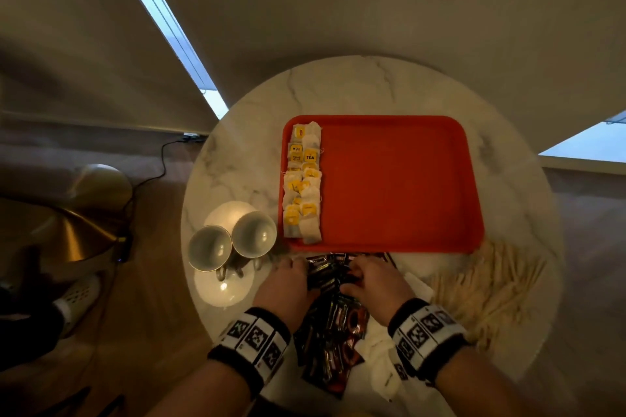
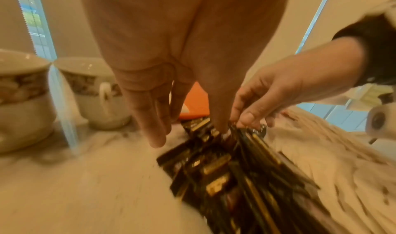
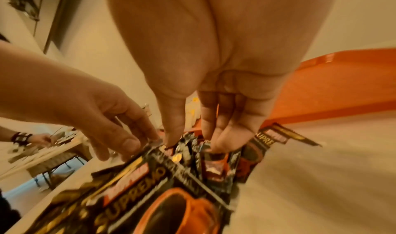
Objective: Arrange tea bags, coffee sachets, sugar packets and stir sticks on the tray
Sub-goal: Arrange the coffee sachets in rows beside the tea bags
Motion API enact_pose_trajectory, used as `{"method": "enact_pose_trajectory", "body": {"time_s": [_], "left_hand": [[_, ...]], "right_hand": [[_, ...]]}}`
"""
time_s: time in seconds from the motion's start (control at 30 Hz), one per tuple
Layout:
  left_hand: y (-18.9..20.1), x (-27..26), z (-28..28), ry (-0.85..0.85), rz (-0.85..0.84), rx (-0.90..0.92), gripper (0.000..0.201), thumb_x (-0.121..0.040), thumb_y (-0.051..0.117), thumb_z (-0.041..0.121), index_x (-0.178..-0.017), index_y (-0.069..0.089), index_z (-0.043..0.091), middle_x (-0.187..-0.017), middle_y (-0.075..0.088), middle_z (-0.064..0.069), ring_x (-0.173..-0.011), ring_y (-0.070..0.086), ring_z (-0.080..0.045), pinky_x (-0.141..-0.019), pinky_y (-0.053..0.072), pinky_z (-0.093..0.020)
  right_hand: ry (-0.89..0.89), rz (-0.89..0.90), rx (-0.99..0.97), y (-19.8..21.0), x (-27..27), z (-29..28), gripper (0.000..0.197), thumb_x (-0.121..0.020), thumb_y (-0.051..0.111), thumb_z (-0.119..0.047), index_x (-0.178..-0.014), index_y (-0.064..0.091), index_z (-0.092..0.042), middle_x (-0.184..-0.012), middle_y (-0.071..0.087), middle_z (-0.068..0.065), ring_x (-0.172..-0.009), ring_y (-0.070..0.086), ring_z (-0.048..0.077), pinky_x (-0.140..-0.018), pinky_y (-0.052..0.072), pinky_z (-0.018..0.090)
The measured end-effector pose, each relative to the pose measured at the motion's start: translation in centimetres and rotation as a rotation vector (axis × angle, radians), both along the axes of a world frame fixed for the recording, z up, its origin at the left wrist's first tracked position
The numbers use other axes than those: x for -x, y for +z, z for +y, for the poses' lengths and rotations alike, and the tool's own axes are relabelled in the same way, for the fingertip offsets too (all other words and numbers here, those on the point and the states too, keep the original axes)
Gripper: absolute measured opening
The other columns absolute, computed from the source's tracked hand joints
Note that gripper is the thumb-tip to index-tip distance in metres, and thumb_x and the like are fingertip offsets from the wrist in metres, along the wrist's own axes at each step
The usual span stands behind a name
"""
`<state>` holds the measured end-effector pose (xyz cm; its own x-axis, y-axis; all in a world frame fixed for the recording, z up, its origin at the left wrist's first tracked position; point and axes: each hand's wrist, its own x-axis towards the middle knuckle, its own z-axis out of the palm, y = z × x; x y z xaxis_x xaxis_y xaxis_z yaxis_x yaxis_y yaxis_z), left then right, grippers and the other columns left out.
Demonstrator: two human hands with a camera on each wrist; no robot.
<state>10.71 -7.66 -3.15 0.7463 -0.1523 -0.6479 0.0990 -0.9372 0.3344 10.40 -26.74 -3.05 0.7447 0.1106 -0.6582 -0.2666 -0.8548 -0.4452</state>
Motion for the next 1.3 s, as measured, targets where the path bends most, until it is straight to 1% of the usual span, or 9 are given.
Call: {"method": "enact_pose_trajectory", "body": {"time_s": [0.1, 0.3, 0.47, 0.57, 0.67, 0.83, 0.97, 1.13, 1.3], "left_hand": [[-1.2, 0.9, -0.2, 0.089, 0.023, 0.033, 0.07, -0.089, 0.073, 0.029, -0.147, 0.034, 0.018, -0.148, 0.038, -0.006, -0.126, 0.054, -0.024, -0.107, 0.048, -0.036], [-3.0, 1.3, -0.9, 0.285, 0.009, 0.163, 0.063, -0.083, 0.08, 0.034, -0.137, 0.05, 0.025, -0.135, 0.046, -0.002, -0.124, 0.052, -0.022, -0.109, 0.045, -0.036], [-3.2, 1.1, -0.1, 0.356, 0.028, 0.272, 0.041, -0.079, 0.083, 0.027, -0.106, 0.053, 0.033, -0.119, 0.057, 0.006, -0.11, 0.057, -0.016, -0.1, 0.051, -0.038], [-2.3, 1.2, 0.2, 0.365, 0.004, 0.392, 0.039, -0.085, 0.078, 0.016, -0.107, 0.051, 0.034, -0.107, 0.063, 0.014, -0.099, 0.062, -0.004, -0.085, 0.05, -0.019], [-1.0, 1.0, 0.1, 0.38, -0.022, 0.498, 0.038, -0.09, 0.074, 0.016, -0.117, 0.052, 0.033, -0.105, 0.062, 0.019, -0.096, 0.059, 0.007, -0.075, 0.045, -0.009], [0.3, 0.2, -0.8, 0.435, -0.026, 0.669, 0.036, -0.094, 0.069, 0.032, -0.128, 0.059, 0.028, -0.118, 0.066, 0.012, -0.109, 0.066, -0.008, -0.097, 0.056, -0.035], [1.5, -0.7, -2.1, 0.513, -0.01, 0.819, 0.031, -0.095, 0.069, 0.032, -0.122, 0.057, 0.022, -0.112, 0.073, 0.003, -0.102, 0.071, -0.009, -0.092, 0.058, -0.037], [2.3, -1.7, -3.1, 0.701, 0.026, 0.979, 0.038, -0.093, 0.072, 0.032, -0.124, 0.057, 0.016, -0.113, 0.074, -0.005, -0.104, 0.073, -0.021, -0.094, 0.058, -0.047], [2.6, -2.5, -3.6, 0.845, 0.096, 1.114, 0.046, -0.09, 0.076, 0.029, -0.13, 0.056, 0.016, -0.118, 0.073, -0.01, -0.109, 0.071, -0.03, -0.092, 0.058, -0.051]], "right_hand": [[-0.022, -0.079, 0.026, -0.8, 0.8, 1.5, 0.055, -0.089, 0.071, -0.037, -0.137, 0.049, -0.021, -0.135, 0.053, -0.003, -0.127, 0.049, 0.017, -0.109, 0.041, 0.034], [-0.081, -0.081, -0.021, -1.8, 0.8, 3.0, 0.06, -0.089, 0.073, -0.029, -0.141, 0.044, -0.02, -0.139, 0.049, 0.0, -0.129, 0.047, 0.021, -0.111, 0.04, 0.036], [-0.198, -0.075, -0.147, -2.0, 0.6, 2.3, 0.04, -0.085, 0.076, -0.018, -0.114, 0.049, -0.028, -0.111, 0.054, -0.008, -0.097, 0.06, 0.011, -0.088, 0.054, 0.031], [-0.23, -0.068, -0.255, -1.4, 0.7, 1.6, 0.037, -0.089, 0.073, -0.017, -0.112, 0.047, -0.031, -0.097, 0.061, -0.01, -0.082, 0.063, 0.006, -0.07, 0.049, 0.021], [-0.254, -0.089, -0.342, -0.6, 0.7, 0.9, 0.032, -0.092, 0.069, -0.02, -0.114, 0.052, -0.035, -0.098, 0.065, -0.009, -0.084, 0.066, 0.008, -0.073, 0.055, 0.026], [-0.307, -0.156, -0.455, 1.1, 0.1, -0.4, 0.019, -0.095, 0.065, -0.021, -0.106, 0.061, -0.036, -0.098, 0.073, -0.008, -0.092, 0.069, 0.007, -0.087, 0.058, 0.041], [-0.387, -0.202, -0.524, 2.9, -0.8, -1.0, 0.02, -0.096, 0.066, -0.017, -0.111, 0.061, -0.029, -0.101, 0.074, -0.009, -0.093, 0.069, 0.004, -0.086, 0.058, 0.034], [-0.502, -0.28, -0.539, 4.3, -1.4, -1.2, 0.03, -0.088, 0.076, -0.019, -0.113, 0.06, -0.022, -0.099, 0.07, -0.006, -0.079, 0.067, -0.005, -0.065, 0.051, 0.013], [-0.647, -0.223, -0.587, 4.7, -2.9, -1.5, 0.029, -0.088, 0.075, -0.018, -0.113, 0.061, -0.023, -0.098, 0.073, -0.001, -0.087, 0.073, 0.013, -0.07, 0.057, 0.027]]}}
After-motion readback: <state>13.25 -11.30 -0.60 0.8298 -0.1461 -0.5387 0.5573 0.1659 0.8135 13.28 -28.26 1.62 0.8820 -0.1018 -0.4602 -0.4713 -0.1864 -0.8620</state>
